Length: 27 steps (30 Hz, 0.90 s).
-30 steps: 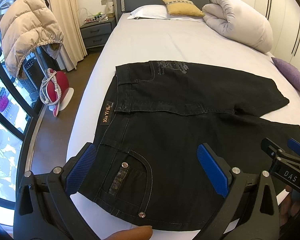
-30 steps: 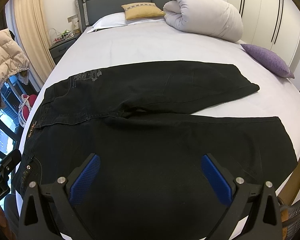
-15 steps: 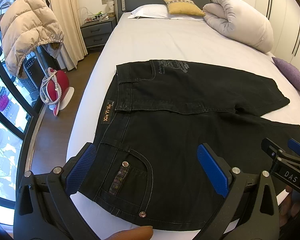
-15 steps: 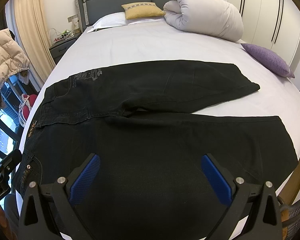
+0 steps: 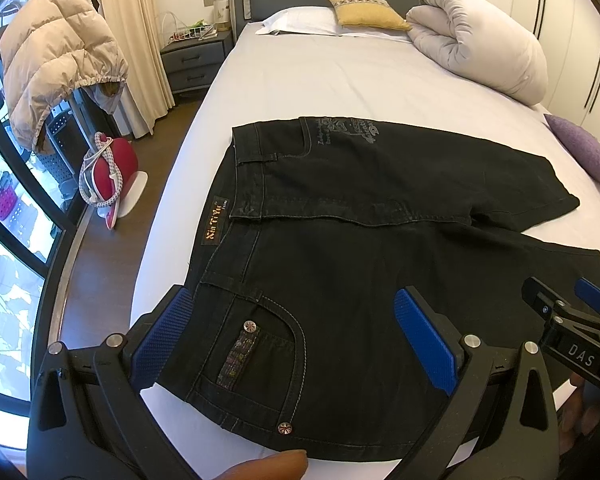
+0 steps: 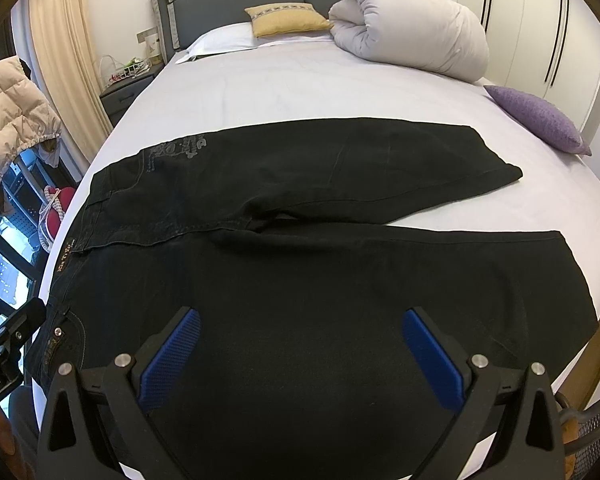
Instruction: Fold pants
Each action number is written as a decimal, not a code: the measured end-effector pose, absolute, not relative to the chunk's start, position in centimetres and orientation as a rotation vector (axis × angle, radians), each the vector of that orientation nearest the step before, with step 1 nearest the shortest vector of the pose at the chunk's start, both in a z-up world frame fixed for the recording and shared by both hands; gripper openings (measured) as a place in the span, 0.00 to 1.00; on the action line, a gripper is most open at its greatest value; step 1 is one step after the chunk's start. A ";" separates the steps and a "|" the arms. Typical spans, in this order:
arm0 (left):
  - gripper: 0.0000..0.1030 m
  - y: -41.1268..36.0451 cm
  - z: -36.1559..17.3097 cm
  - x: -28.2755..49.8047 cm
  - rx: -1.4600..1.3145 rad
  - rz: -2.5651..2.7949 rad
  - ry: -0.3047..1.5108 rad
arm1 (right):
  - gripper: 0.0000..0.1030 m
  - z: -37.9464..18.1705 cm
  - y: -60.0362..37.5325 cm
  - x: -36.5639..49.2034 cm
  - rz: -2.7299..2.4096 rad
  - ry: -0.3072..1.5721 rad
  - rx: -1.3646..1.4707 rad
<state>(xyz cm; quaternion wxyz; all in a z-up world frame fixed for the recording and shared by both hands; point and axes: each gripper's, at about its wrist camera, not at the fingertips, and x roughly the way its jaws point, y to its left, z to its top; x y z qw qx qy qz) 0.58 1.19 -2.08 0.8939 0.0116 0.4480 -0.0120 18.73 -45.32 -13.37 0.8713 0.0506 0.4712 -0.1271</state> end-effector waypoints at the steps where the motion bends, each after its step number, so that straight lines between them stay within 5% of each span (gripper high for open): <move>1: 1.00 1.2 -2.2 0.6 0.023 -0.024 0.930 | 1.00 -13.3 -45.4 18.7 -0.263 0.985 0.107; 19: 1.00 1.0 -2.0 1.0 -0.028 -0.103 0.904 | 1.00 -13.7 -45.3 19.4 -0.228 1.012 0.101; 27: 1.00 1.8 -3.0 6.8 -0.195 -0.386 0.994 | 1.00 -13.0 -46.6 21.8 -0.081 0.986 0.113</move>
